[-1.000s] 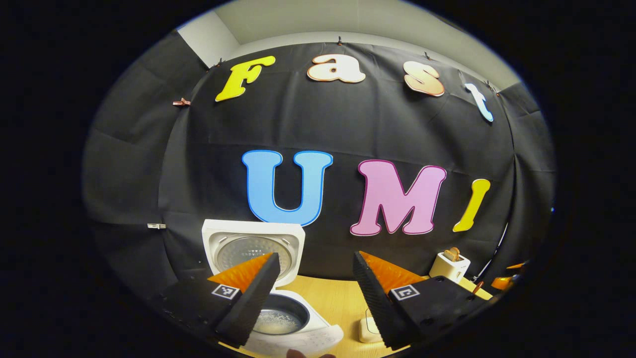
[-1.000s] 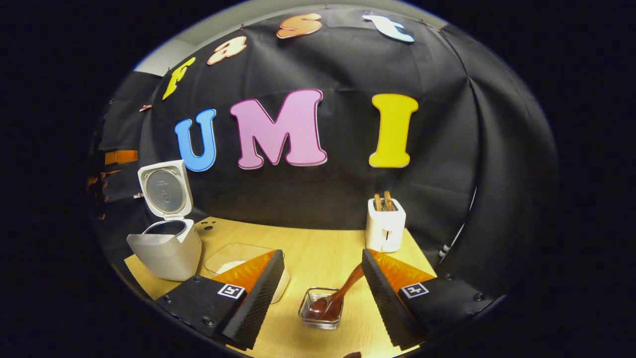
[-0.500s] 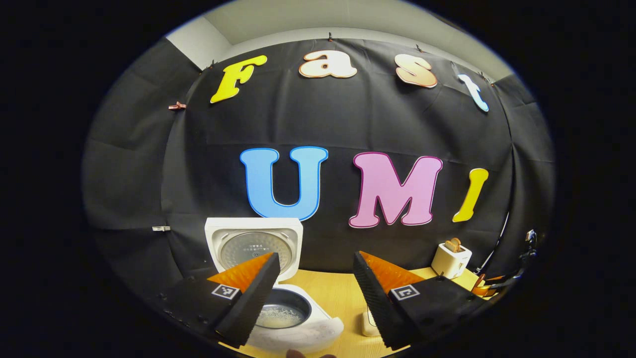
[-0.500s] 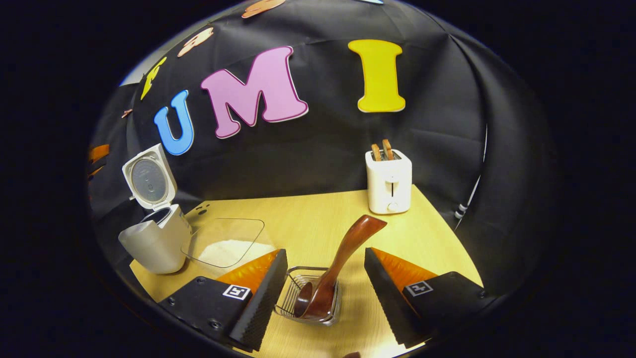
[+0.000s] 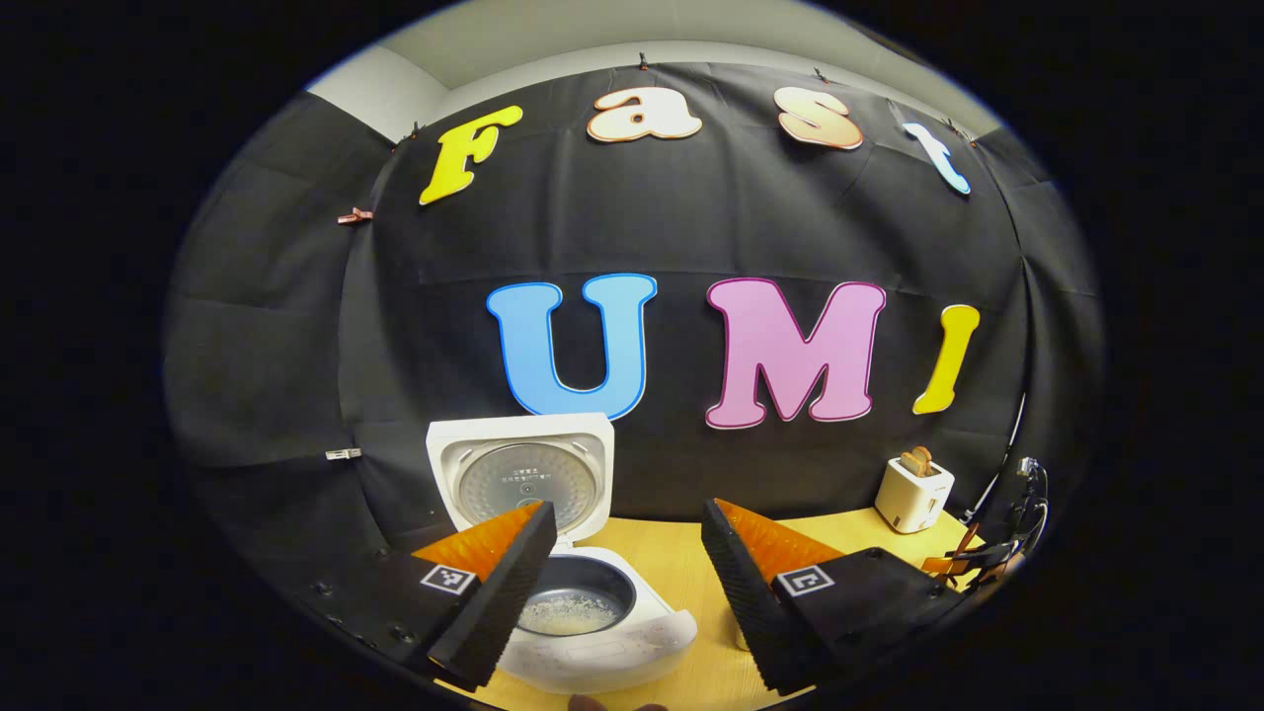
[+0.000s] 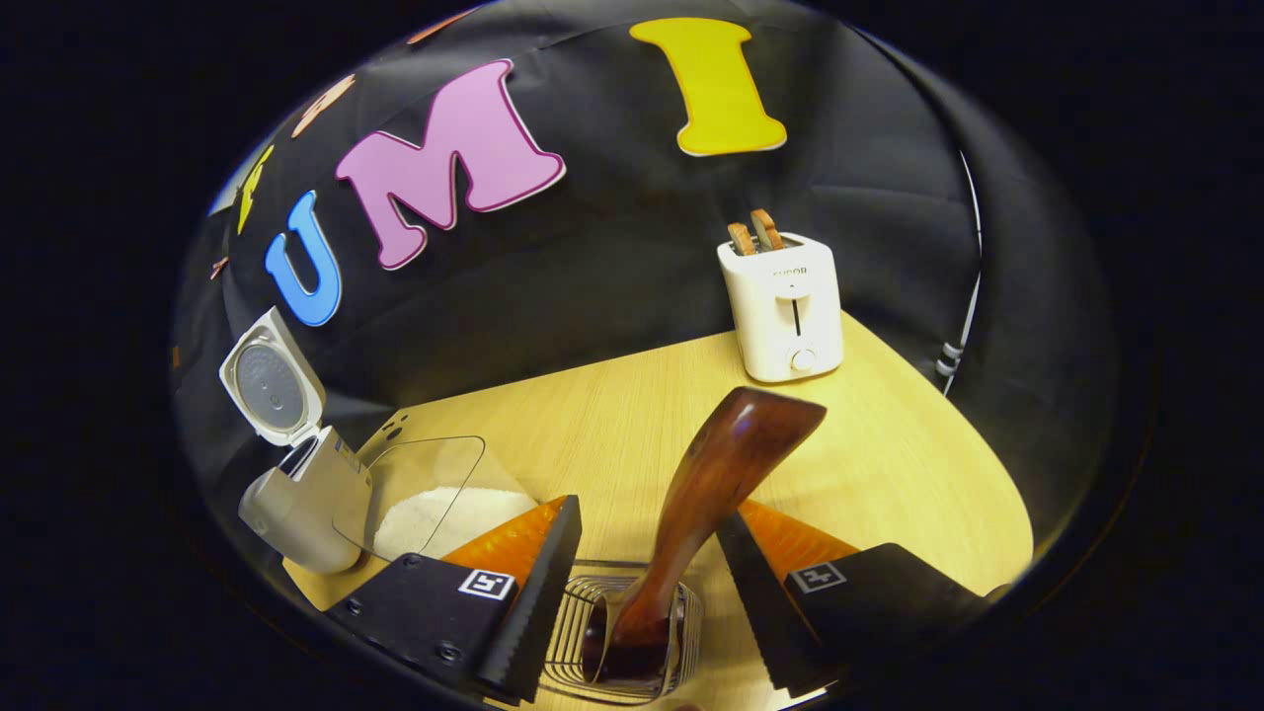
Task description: Close the left gripper, press the button to open the rice cooker; take a wooden spoon from the chopstick holder with the right hand, scoop a spoonful of rice and pour it into the rice cooker, then put the wooden spoon back into the chopstick holder.
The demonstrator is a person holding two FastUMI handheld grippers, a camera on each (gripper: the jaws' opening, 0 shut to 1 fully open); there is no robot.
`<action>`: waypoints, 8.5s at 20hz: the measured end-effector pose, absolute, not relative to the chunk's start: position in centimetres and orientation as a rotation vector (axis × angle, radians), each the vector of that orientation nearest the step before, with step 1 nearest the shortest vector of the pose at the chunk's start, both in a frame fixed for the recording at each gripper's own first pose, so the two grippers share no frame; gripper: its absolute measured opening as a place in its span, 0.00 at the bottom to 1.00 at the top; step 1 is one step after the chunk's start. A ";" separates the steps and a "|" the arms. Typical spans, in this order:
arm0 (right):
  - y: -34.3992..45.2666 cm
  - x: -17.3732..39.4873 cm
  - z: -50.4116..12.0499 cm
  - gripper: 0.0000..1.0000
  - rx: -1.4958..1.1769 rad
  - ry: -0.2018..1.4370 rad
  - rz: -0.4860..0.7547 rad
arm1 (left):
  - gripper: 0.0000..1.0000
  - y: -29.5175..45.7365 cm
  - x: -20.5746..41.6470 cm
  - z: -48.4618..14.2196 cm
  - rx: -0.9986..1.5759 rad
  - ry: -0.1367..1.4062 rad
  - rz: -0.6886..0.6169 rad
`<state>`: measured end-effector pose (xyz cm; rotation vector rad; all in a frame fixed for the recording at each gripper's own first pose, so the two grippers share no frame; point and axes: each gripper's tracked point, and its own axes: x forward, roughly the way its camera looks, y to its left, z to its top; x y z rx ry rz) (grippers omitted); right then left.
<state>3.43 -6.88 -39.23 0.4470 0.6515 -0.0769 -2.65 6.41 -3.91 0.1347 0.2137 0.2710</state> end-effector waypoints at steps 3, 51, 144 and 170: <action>-7.1 4.2 -40.1 0.82 0.468 0.665 -0.104 | 0.95 7.0 -3.1 -4.1 0.137 0.224 0.296; 12.5 14.6 -35.1 0.22 -0.005 0.551 0.076 | 0.95 19.9 -2.1 -7.2 0.059 0.259 0.200; 55.9 18.3 -16.6 0.21 -0.530 -0.002 0.758 | 0.95 32.8 -7.5 -9.1 -0.019 0.214 0.434; 43.8 20.7 -12.8 0.21 0.747 0.415 0.441 | 0.95 28.6 -8.1 -7.3 0.006 0.188 0.405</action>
